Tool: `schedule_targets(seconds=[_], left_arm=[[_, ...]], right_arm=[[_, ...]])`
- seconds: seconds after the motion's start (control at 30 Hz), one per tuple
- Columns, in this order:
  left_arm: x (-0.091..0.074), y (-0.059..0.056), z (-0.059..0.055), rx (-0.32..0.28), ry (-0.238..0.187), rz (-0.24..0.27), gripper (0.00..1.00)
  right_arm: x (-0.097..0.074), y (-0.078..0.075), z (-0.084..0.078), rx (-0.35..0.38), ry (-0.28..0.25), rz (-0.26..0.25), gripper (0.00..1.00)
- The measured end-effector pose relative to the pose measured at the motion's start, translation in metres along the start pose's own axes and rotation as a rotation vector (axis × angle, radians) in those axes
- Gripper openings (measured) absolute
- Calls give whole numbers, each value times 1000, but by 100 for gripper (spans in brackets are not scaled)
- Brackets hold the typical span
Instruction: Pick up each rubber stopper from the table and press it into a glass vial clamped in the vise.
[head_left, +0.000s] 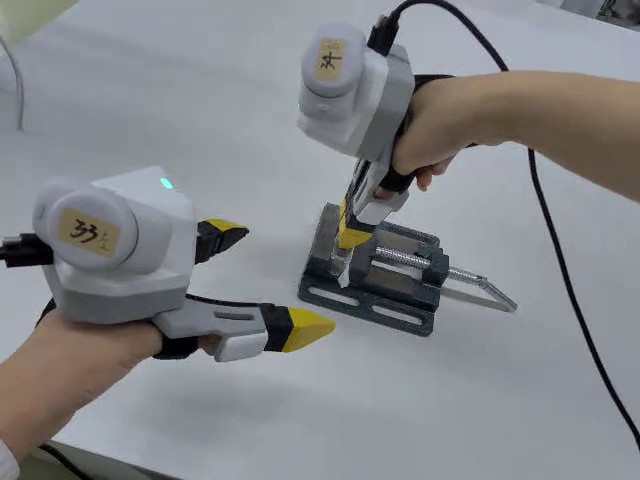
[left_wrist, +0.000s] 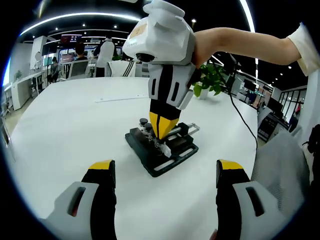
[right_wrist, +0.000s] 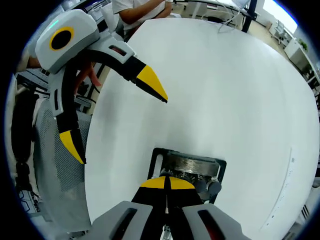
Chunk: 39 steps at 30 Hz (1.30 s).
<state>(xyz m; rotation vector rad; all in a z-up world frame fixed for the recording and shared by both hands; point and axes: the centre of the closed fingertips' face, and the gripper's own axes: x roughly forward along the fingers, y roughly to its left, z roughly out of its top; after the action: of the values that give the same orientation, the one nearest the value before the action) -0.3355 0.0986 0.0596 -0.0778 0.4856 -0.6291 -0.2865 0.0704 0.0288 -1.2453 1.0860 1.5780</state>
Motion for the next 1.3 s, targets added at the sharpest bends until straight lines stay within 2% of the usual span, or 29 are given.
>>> schedule_targets(seconds=[0.2,0.23,0.3,0.33,0.37,0.43,0.5,0.57,0.73,0.8,0.87,0.93,0.97,1.03,1.13,1.23,1.3], left_arm=[[-5,-6,19,21,-27,-3,81],[-5,-7,19,22,-27,-5,81],[-5,-8,16,27,-25,-7,81],[-5,-10,17,27,-22,-7,81],[-6,-11,16,34,-20,-4,81],[-8,-11,17,34,-21,-1,81],[-9,-12,17,36,-20,2,81],[-10,-11,15,37,-17,6,81],[-16,-8,10,16,-21,17,81],[-17,-7,7,20,-11,23,82],[-18,-7,6,22,-14,28,83],[-20,-6,6,40,-15,34,83],[-21,-5,4,36,-13,33,84],[-22,-2,2,46,-16,33,85],[-23,2,-1,54,-4,40,87],[-23,6,-5,74,4,48,91],[-23,8,-12,82,32,55,96]], right_arm=[[-4,3,-3,43,-86,-41,0],[-4,4,-2,78,-107,-42,0],[-4,2,-1,77,-155,-54,0],[-5,3,-1,72,-184,-64,0],[-7,5,-2,90,-228,-83,0],[-7,7,-6,131,-286,-101,0],[-6,15,-15,153,-312,-101,0],[-6,27,-25,169,-375,-131,0],[-2,48,-56,272,-503,-191,12],[-2,55,-69,309,-557,-243,23],[0,65,-85,358,-585,-272,39],[-1,71,-99,398,-618,-326,48],[0,76,-105,419,-620,-323,54],[-1,80,-116,480,-656,-366,61],[3,89,-131,531,-653,-390,72],[5,92,-139,577,-677,-418,82],[8,94,-144,596,-673,-427,89]])
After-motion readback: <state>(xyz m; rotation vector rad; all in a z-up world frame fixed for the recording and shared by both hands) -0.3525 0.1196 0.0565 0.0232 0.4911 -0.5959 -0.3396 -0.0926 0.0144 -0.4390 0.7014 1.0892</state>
